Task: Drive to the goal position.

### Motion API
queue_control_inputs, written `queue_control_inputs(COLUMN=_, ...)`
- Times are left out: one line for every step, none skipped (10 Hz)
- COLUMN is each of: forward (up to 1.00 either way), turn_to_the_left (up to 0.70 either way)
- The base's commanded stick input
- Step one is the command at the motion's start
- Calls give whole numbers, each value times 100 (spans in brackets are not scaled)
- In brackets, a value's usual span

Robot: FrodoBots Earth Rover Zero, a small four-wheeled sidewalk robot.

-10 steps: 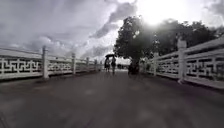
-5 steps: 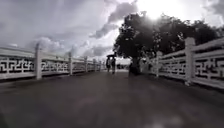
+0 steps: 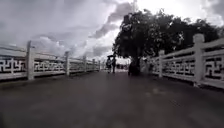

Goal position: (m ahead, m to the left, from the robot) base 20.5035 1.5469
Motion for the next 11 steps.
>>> queue_control_inputs(forward=70, turn_to_the_left=-1)
queue_control_inputs(forward=70, turn_to_the_left=0)
queue_control_inputs(forward=70, turn_to_the_left=0)
queue_control_inputs(forward=70, turn_to_the_left=0)
queue_control_inputs(forward=70, turn_to_the_left=0)
queue_control_inputs(forward=70, turn_to_the_left=0)
queue_control_inputs(forward=70, turn_to_the_left=0)
queue_control_inputs(forward=70, turn_to_the_left=0)
queue_control_inputs(forward=70, turn_to_the_left=0)
queue_control_inputs(forward=70, turn_to_the_left=0)
queue_control_inputs(forward=70, turn_to_the_left=0)
